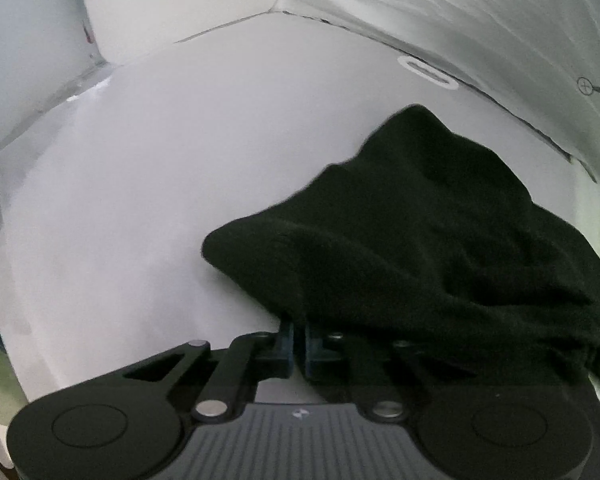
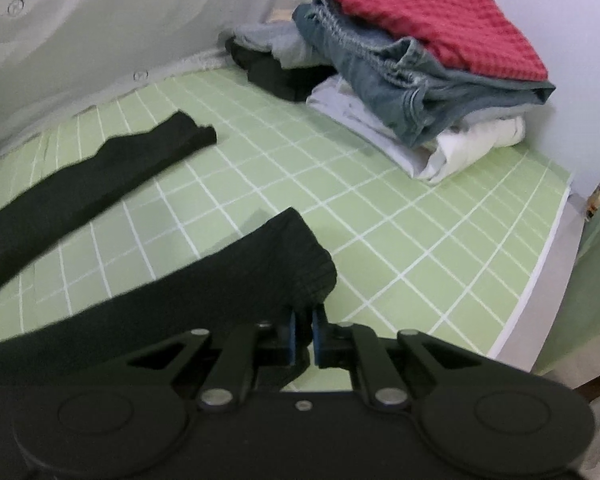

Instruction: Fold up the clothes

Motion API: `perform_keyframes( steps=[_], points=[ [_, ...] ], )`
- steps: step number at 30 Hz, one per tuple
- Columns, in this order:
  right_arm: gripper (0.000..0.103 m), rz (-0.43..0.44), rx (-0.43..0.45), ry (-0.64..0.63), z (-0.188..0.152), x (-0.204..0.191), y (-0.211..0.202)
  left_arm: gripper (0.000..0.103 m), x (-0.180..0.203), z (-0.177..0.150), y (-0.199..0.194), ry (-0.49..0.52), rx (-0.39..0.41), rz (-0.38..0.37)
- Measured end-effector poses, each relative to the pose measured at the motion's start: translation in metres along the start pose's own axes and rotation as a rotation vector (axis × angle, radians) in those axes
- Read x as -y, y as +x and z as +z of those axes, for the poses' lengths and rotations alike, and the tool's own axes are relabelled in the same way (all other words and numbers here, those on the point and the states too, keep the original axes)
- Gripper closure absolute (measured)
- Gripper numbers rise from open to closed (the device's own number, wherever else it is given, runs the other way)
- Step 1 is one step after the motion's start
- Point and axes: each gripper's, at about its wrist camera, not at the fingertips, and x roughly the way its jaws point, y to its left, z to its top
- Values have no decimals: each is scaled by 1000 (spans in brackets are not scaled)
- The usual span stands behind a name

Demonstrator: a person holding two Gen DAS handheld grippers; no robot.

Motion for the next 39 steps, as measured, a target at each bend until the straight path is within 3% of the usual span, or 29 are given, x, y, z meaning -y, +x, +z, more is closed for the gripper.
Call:
perform_keyframes(
  steps=[3,7,13,15,17,22,30,32,33,34,35,36,37,39],
  points=[
    [95,21,38,17,6,5,-11,98,-2,1,-15,-20,39,5],
    [96,65,82,56,19,14,-34,98,2,15,-56,26,114,8],
    [96,83,116,82,40,23,-59,98,4,34,-99,9,129,24],
    [96,80,86,103,39,26,-47,98,5,35,-86,5,100,60],
    [96,89,58,150,40,29,-36,98,2,37,-77,-57,59,46],
    [96,121,53,175,63,12,-15,98,18,52,-72,-104,79,39],
    [96,173,16,195,158,-62,69,98,85,109,-26,-172,98,7],
    [92,196,-16,188,182,-95,102,90,110,121,-5,-169,113,4],
    [72,205,-18,181,192,-111,115,77,120,126,2,-156,118,12],
    [57,204,-1,169,198,-122,121,68,130,130,10,-144,123,19],
    [35,197,23,154,202,-131,123,64,140,134,17,-129,129,28],
    [28,189,47,139,204,-138,123,49,148,135,18,-100,141,44],
    [28,180,64,124,202,-142,121,31,155,133,17,-62,154,51],
    [23,154,60,104,190,-143,120,20,163,122,18,7,149,40]
  ],
)
